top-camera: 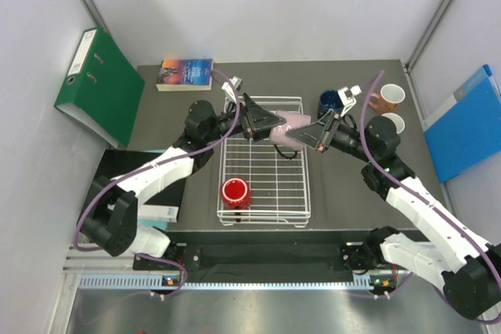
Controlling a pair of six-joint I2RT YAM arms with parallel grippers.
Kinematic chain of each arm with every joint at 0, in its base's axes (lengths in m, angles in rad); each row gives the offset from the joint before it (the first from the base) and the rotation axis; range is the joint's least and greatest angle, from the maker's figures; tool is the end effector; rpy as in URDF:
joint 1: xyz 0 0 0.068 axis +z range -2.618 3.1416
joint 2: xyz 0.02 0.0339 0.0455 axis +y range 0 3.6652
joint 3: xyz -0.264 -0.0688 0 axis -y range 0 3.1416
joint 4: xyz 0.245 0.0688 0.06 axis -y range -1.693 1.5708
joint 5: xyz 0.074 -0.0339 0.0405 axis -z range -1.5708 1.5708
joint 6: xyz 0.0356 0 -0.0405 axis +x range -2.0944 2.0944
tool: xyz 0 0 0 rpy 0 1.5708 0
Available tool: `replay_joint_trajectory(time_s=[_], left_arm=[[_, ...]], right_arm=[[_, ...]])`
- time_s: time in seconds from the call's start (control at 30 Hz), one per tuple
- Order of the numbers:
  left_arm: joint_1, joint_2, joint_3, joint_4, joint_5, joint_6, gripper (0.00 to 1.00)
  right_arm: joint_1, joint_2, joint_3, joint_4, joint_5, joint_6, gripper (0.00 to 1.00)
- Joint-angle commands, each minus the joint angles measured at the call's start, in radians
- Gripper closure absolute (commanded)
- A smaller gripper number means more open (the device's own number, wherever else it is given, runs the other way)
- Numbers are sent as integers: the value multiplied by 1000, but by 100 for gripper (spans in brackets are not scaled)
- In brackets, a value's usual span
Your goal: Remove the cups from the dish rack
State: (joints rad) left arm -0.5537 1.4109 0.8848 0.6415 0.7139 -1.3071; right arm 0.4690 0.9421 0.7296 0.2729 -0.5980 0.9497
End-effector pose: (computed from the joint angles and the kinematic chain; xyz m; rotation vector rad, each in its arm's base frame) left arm 0.2601 -0.1882 0.3146 0.0367 1.8568 -1.9238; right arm 0.1873 0.1174 0.3402 -0.1328 1.7414 1.5366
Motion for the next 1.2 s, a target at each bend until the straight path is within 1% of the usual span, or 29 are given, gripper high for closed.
replay_joint_trajectory(time_s=[0.0, 0.03, 0.07, 0.1, 0.17, 0.2, 0.27, 0.3, 0.33, 0.37, 0.4, 0.43, 0.5, 0.53, 0.57, 0.6, 0.63, 0.67, 0.73, 0.8, 0.97, 1.17], left_arm=[[23, 7, 141, -280, -60, 218, 24], [41, 7, 163, -352, -83, 251, 17], [50, 7, 184, -403, -131, 314, 6], [70, 11, 225, -512, -154, 342, 1], [92, 22, 267, -600, -233, 396, 1], [103, 28, 295, -681, -260, 402, 1], [139, 33, 304, -727, -315, 398, 1], [158, 31, 296, -740, -362, 390, 1], [162, 33, 292, -762, -387, 384, 1], [163, 34, 290, -779, -410, 384, 1], [163, 40, 295, -798, -442, 388, 1], [163, 46, 298, -836, -448, 391, 1], [163, 71, 302, -876, -447, 404, 1], [163, 77, 306, -896, -447, 408, 1], [164, 82, 306, -928, -449, 414, 1], [164, 82, 299, -939, -446, 416, 1], [163, 80, 295, -944, -445, 419, 1], [164, 77, 289, -947, -447, 422, 1], [163, 57, 272, -950, -456, 425, 1], [163, 40, 261, -951, -467, 431, 1], [163, 34, 258, -965, -462, 437, 1], [163, 30, 224, -942, -426, 424, 1]], right_arm=[[16, -49, 86, -210, 101, -184, 100], [16, -60, 99, -242, 122, -199, 100], [16, -68, 115, -306, 165, -234, 100], [16, -75, 152, -342, 188, -252, 100], [16, -74, 198, -400, 251, -304, 100], [16, -62, 247, -461, 274, -321, 100], [13, -43, 292, -507, 340, -362, 100], [13, -19, 341, -556, 369, -374, 100], [14, -3, 365, -587, 397, -385, 100], [14, 16, 392, -616, 462, -406, 100], [13, 65, 449, -647, 493, -420, 100], [10, 93, 482, -716, 560, -431, 100], [7, 182, 572, -776, 628, -462, 100], [5, 214, 605, -835, 705, -471, 100], [5, 246, 670, -875, 740, -486, 100], [2, 315, 704, -909, 782, -494, 100], [2, 348, 735, -943, 867, -502, 100], [0, 375, 779, -999, 912, -515, 100], [-9, 443, 798, -1028, 966, -523, 100], [-41, 500, 795, -1043, 960, -523, 100], [-142, 561, 693, -988, 805, -470, 100], [-162, 649, 651, -914, 758, -463, 100]])
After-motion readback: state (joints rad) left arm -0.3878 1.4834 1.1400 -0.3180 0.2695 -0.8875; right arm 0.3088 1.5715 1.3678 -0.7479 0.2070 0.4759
